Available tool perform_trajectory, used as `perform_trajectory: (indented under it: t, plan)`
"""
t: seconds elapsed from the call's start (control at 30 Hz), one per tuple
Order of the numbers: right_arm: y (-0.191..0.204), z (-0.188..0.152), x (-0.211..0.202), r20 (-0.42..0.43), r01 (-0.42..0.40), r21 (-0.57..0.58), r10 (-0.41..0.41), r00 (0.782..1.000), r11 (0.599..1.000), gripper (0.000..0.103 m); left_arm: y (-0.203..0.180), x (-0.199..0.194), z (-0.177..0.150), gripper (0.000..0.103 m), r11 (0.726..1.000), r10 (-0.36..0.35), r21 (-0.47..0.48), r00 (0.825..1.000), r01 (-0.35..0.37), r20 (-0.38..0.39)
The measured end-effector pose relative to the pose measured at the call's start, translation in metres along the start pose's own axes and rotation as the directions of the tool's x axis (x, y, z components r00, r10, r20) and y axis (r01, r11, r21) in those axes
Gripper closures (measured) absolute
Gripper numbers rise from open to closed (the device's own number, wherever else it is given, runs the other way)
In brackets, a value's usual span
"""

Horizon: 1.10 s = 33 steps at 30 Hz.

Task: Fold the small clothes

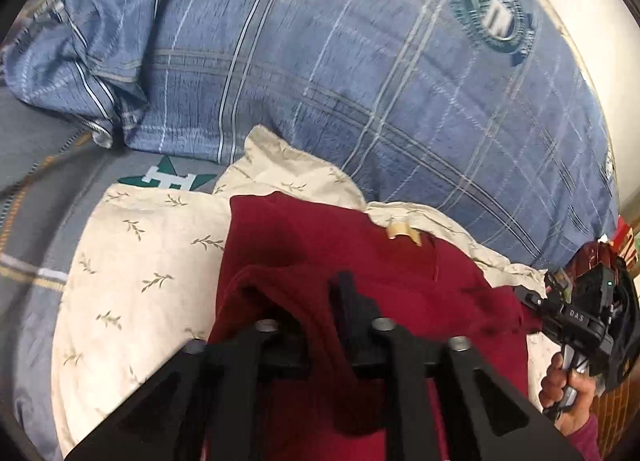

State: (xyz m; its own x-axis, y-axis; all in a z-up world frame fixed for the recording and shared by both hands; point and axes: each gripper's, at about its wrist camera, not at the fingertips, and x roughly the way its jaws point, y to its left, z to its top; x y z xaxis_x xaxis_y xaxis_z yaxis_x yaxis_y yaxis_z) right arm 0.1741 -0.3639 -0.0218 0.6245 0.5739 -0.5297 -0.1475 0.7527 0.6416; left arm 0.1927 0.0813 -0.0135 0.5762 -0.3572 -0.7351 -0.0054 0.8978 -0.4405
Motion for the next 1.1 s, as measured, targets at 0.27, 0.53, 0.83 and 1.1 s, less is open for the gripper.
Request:
perform_trajectory:
  t: [0.27, 0.53, 0.83, 1.1]
  plan:
    - [-0.016, -0.004, -0.038, 0.095, -0.082, 0.074, 0.075, 0.993, 0.994, 0.060, 0.018, -0.004, 0.014, 0.038, 0.998, -0.043, -0.044, 0.998, 0.045, 0.035]
    - [0.038, -0.019, -0.011, 0.033, 0.053, -0.194, -0.047, 0.998, 0.980, 0.063, 0.011, -0.015, 0.004, 0.024, 1.000, 0.009, -0.001, 0.995, -0.009, 0.099]
    - [0.013, 0.027, 0.075, 0.010, 0.231, -0.113, -0.231, 0.973, 0.966, 0.063, 0.022, 0.017, 0.013, 0.024, 0.996, 0.068, -0.051, 0.997, -0.067, 0.030]
    - [0.062, 0.007, 0.052, 0.031, 0.198, -0.203, -0.196, 0.980, 0.959, 0.059, 0.048, -0.019, 0.021, 0.024, 0.988, 0.072, -0.143, 0.989, -0.053, 0.128]
